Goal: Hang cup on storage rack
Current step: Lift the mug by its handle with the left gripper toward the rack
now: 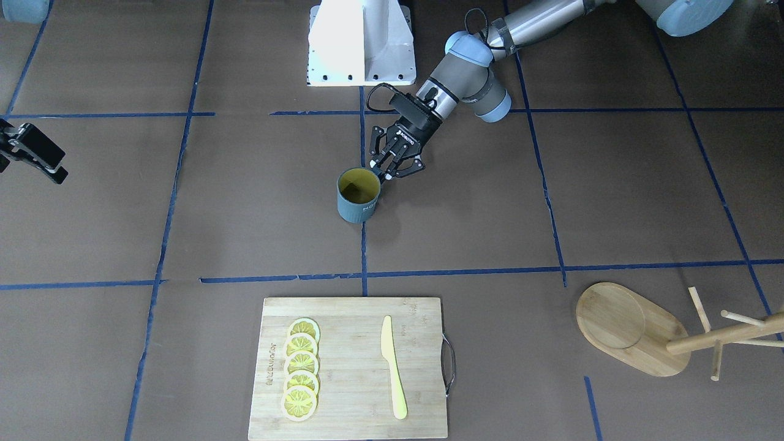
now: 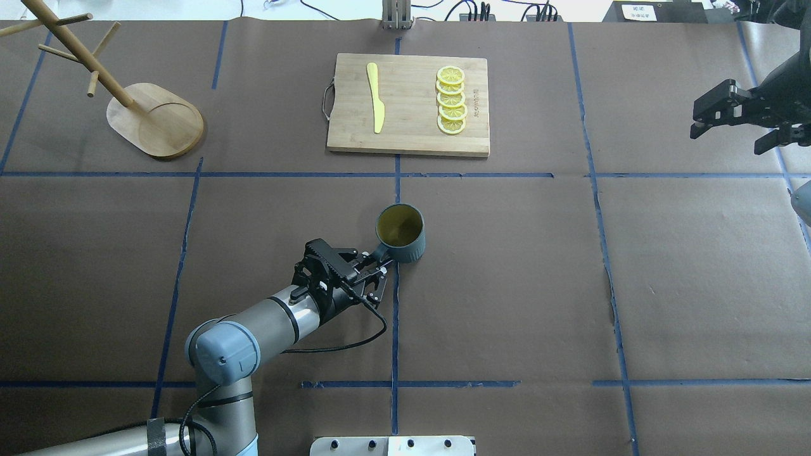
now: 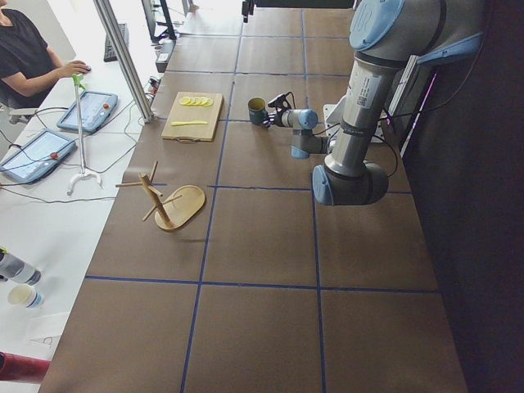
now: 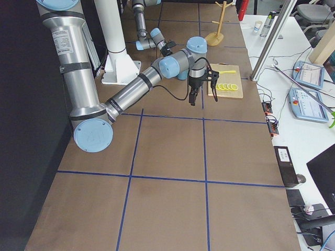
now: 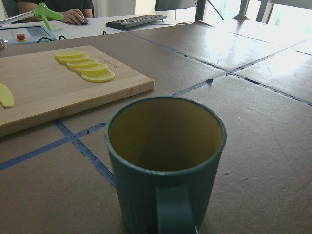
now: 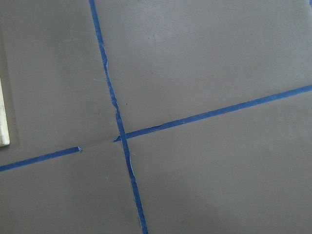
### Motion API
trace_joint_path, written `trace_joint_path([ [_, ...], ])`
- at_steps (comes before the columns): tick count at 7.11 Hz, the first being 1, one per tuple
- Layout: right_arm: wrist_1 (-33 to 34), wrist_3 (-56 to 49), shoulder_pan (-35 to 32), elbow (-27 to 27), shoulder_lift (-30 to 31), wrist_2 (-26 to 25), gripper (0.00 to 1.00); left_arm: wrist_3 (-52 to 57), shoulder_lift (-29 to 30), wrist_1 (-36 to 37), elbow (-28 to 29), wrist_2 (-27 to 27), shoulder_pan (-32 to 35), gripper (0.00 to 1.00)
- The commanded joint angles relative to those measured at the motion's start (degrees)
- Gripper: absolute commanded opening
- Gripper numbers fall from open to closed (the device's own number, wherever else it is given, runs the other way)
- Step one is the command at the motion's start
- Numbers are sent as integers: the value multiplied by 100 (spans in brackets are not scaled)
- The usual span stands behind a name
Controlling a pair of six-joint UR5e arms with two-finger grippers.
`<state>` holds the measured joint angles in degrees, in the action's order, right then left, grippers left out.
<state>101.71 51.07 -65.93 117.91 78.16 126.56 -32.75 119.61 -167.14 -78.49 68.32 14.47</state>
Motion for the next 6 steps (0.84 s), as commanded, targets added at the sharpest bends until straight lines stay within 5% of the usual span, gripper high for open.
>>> trace_joint_path([
  [1, -2, 0, -25, 30, 6, 0, 99, -12, 9, -3, -191, 84, 248, 4],
  [4, 7, -392, -235, 145, 348, 61, 99, -134, 53, 269, -614, 918, 977, 0],
  [6, -2, -685, -394, 144, 480, 62, 99, -1664, 36, 244, -623, 1355, 1520, 0],
])
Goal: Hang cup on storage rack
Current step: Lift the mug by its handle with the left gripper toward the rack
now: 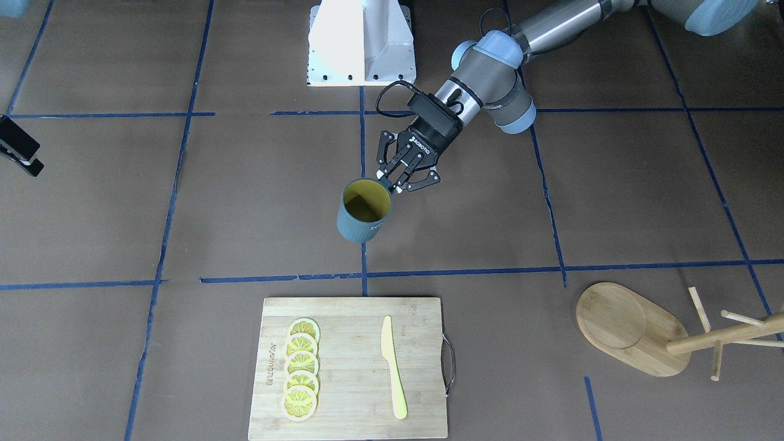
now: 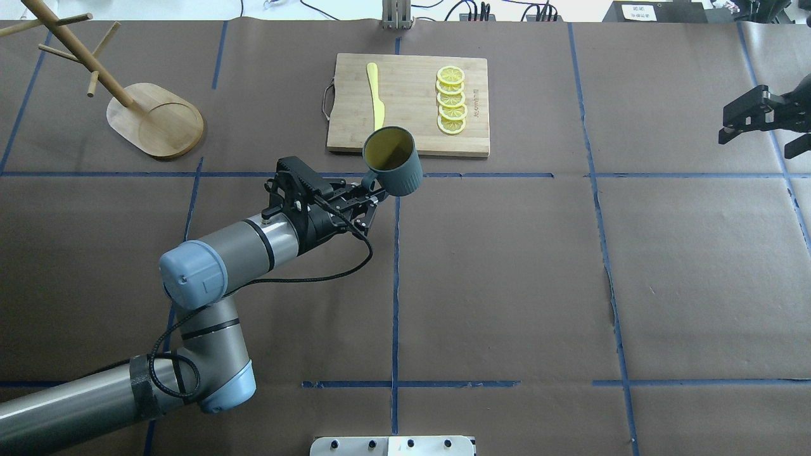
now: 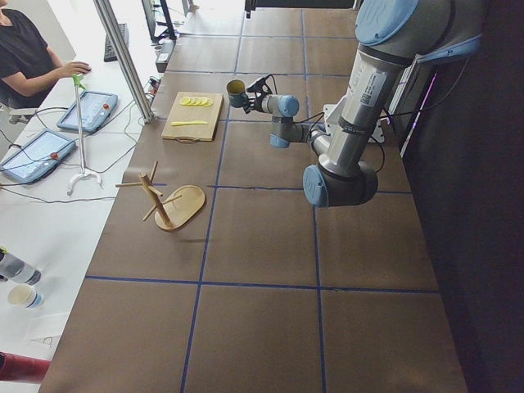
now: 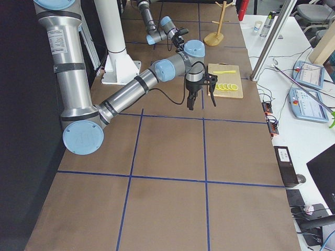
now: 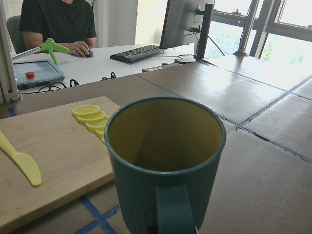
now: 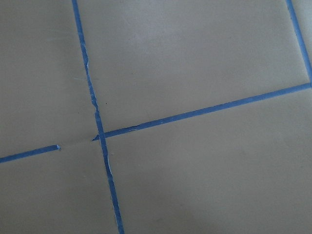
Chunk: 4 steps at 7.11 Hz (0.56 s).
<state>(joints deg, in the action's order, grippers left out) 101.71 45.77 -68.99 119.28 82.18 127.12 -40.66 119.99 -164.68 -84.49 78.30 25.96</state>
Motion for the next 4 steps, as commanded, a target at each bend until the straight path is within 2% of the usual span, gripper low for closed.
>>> trace_joint_path([
  [1, -2, -251, -158, 16, 131, 6, 99, -1369, -28, -11, -24, 727, 766, 0],
  [3, -2, -367, -264, 42, 193, 14, 99, -2589, -63, -37, -24, 914, 1225, 0],
  [4, -2, -375, -290, 42, 193, 6, 99, -3057, -229, -212, -24, 1229, 1479, 0],
])
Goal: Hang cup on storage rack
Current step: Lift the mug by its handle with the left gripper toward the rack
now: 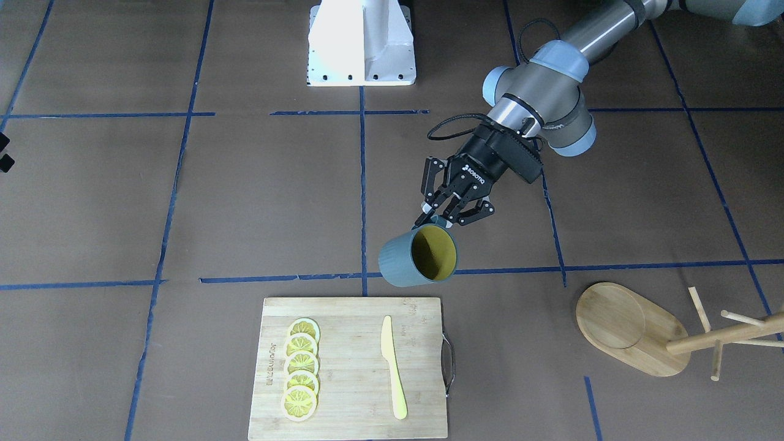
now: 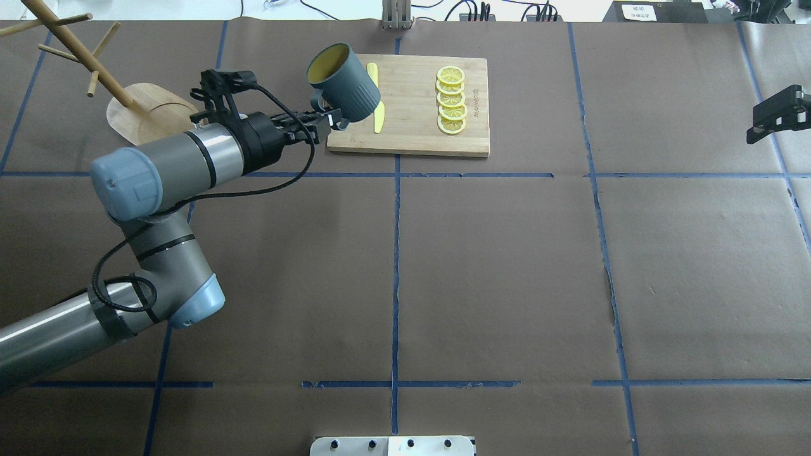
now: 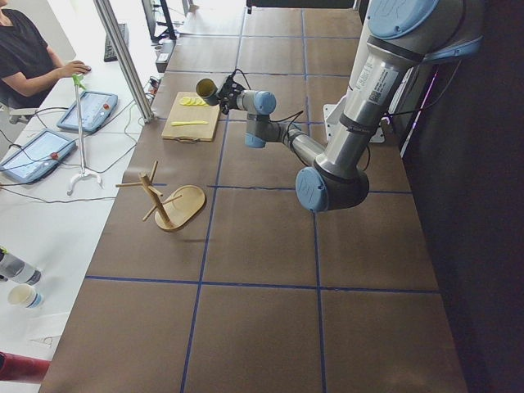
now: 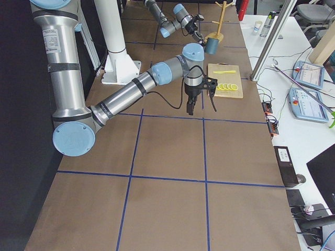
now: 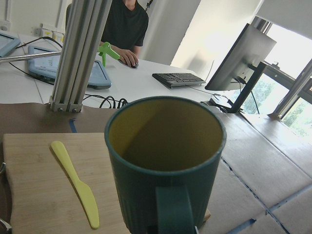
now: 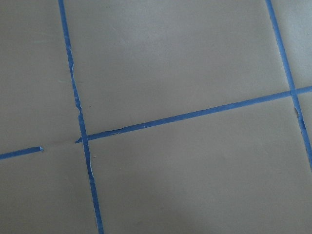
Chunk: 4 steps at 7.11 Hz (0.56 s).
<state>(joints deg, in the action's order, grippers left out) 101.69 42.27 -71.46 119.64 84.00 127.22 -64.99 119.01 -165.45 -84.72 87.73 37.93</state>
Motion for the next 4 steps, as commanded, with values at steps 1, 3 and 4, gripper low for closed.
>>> trace_joint_path([
  [1, 0, -26, -87, 16, 11, -4, 99, -1090, -358, -354, 8, 489, 459, 1],
  [3, 0, -26, -114, 51, 20, -4, 99, -2440, -535, -557, 52, 719, 863, 0],
  [4, 0, -26, -140, 60, 20, -4, 99, -3057, -667, -871, 157, 798, 969, 0],
])
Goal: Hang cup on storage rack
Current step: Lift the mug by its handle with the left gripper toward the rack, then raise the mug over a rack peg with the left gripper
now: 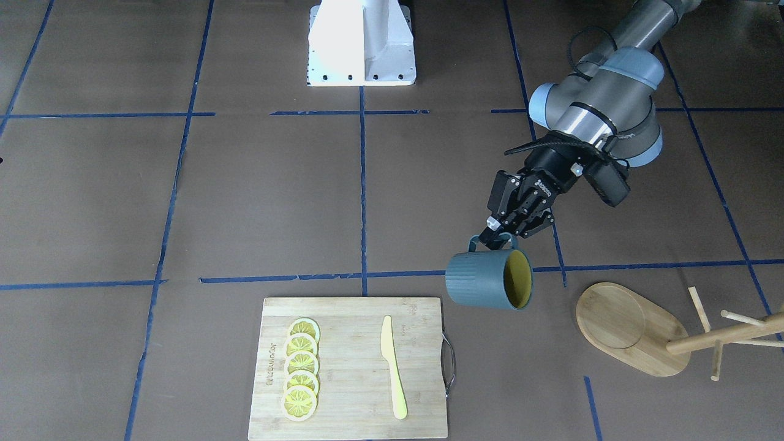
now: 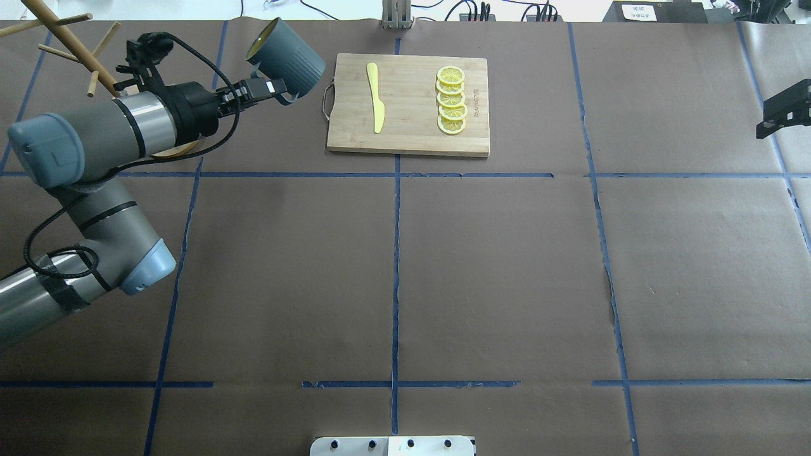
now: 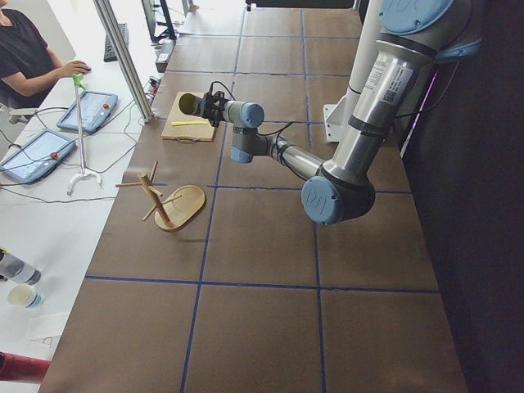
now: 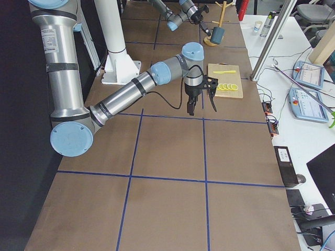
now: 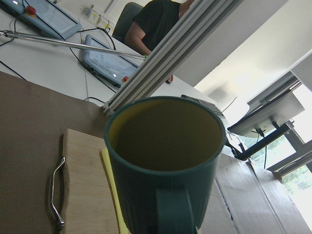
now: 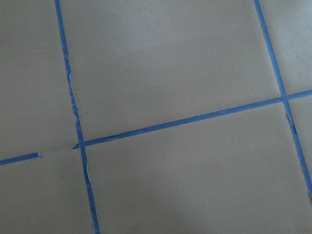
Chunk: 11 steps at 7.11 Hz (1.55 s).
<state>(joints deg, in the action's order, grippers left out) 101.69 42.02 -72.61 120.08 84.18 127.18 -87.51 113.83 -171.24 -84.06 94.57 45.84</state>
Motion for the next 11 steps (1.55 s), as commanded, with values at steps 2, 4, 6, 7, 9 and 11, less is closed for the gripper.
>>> trace_joint_path([
  [2, 0, 0, -43, 15, -7, -17, 99, -1643, -247, -462, 205, 114, 433, 0],
  [4, 0, 0, -52, 41, -16, -35, 99, -2800, -256, -506, 390, 123, 863, 0],
  [6, 0, 8, -60, 94, -7, -35, 99, -3942, -256, -1344, 678, 132, 953, 0],
  [7, 0, 8, -87, 94, -7, -44, 99, -4332, -256, -1750, 872, 123, 979, 0],
  [9, 9, 0, -148, 129, 10, -44, 99, -5159, -256, -2453, 1311, 123, 1181, 0],
  [11, 0, 0, -201, 156, 19, -35, 99, -5653, -256, -2747, 1629, 132, 1462, 0],
])
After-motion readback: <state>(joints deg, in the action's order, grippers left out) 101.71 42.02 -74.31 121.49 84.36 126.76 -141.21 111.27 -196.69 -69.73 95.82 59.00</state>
